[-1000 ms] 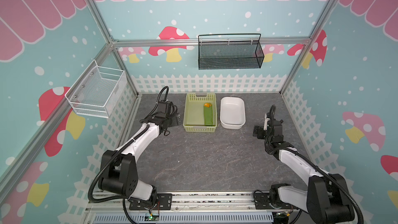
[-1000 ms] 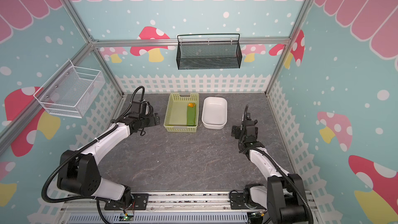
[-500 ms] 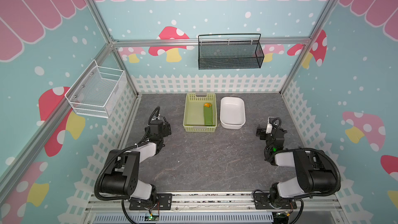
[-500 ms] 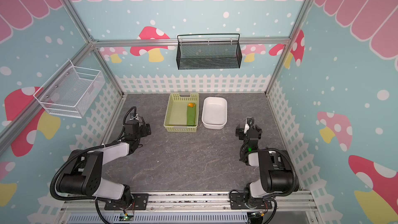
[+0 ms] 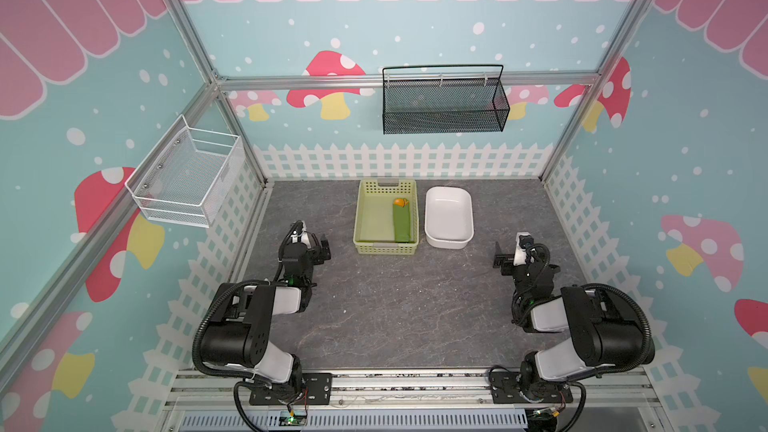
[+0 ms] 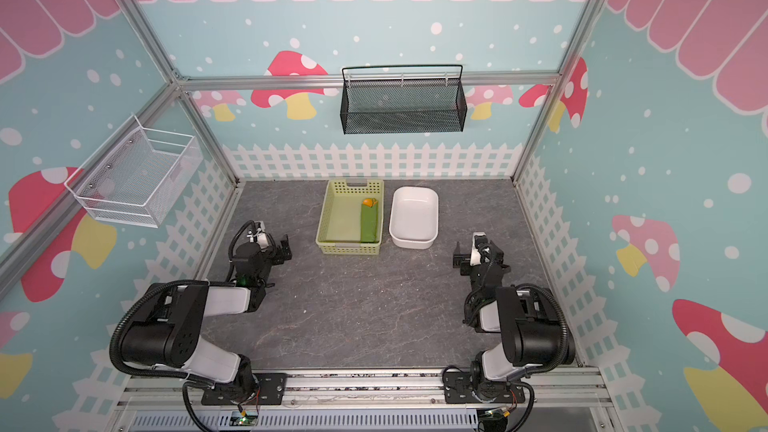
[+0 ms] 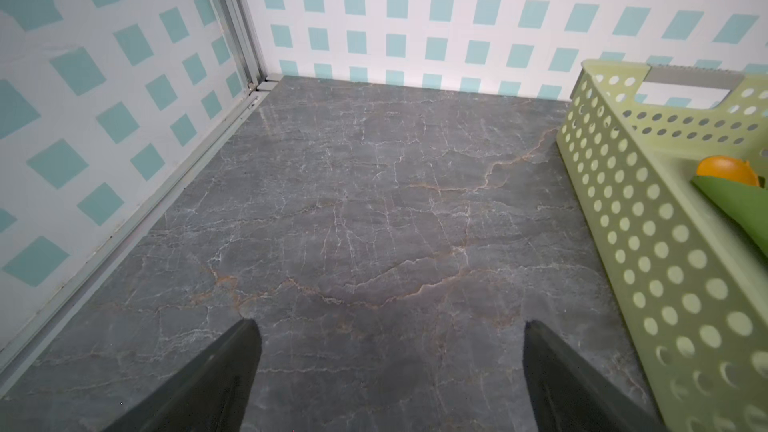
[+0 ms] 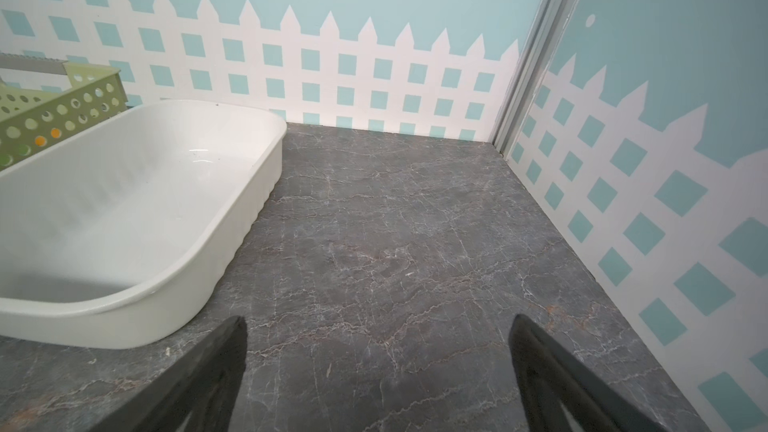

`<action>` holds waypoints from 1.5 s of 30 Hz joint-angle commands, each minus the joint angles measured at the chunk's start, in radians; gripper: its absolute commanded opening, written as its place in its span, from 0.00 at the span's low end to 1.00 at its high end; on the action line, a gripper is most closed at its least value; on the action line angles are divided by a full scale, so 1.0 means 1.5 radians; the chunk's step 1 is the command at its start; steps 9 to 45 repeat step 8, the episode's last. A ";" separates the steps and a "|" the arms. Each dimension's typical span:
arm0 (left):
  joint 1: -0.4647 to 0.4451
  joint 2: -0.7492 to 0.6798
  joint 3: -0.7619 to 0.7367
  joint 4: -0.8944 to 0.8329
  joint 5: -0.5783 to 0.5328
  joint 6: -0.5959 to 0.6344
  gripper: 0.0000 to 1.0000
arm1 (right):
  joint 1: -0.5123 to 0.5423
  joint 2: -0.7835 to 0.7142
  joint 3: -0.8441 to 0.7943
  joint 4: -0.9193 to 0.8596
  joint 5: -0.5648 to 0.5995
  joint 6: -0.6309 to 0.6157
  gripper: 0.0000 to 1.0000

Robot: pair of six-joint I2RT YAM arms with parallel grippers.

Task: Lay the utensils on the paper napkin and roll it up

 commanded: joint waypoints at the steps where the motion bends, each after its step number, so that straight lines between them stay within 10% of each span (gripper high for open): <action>1: -0.001 0.003 -0.002 0.047 0.004 0.018 1.00 | -0.001 0.005 0.015 0.015 -0.039 -0.027 1.00; 45: -0.001 0.002 0.000 0.039 0.005 0.018 1.00 | 0.000 0.005 0.017 0.015 -0.035 -0.027 0.99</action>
